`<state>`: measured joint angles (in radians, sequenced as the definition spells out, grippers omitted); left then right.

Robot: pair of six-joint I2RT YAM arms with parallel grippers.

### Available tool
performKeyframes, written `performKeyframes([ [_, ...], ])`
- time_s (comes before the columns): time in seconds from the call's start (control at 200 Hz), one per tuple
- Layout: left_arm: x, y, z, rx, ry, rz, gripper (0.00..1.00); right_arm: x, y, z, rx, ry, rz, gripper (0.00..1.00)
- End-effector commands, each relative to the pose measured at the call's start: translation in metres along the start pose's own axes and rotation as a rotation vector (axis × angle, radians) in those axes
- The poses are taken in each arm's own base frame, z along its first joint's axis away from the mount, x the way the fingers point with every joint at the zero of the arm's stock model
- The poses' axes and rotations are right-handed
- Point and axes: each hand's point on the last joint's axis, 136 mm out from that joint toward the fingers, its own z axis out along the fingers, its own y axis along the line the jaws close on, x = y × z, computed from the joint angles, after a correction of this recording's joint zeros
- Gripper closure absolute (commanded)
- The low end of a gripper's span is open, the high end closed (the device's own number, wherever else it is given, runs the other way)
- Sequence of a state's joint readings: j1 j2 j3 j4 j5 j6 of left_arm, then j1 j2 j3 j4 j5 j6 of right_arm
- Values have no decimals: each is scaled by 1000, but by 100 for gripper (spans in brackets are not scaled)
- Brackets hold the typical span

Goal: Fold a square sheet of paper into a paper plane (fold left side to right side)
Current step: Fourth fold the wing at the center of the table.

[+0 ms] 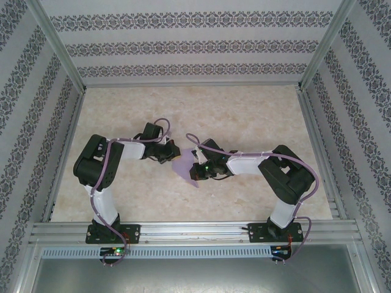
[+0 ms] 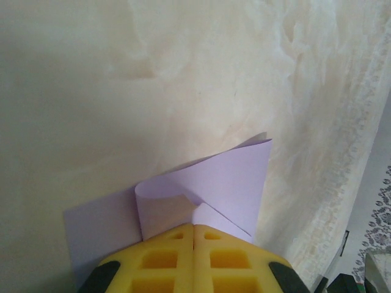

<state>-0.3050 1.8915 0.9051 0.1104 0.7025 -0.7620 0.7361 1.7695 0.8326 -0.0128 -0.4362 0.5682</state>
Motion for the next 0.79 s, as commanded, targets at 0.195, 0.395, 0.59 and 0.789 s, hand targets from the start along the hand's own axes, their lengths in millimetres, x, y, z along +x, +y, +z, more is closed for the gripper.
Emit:
performKeyframes([
  [0.195, -55, 62, -16, -159, -157, -57, 98, 74, -56, 7, 201, 235, 93, 100],
  [0.395, -67, 63, -20, -159, -169, -60, 98, 73, -54, 7, 197, 233, 91, 100],
  [0.59, -71, 47, -34, -132, -201, -31, 98, 70, -51, 7, 184, 225, 96, 100],
  [0.789, -54, 23, -63, -109, -229, 23, 98, 65, -47, 7, 165, 208, 97, 100],
])
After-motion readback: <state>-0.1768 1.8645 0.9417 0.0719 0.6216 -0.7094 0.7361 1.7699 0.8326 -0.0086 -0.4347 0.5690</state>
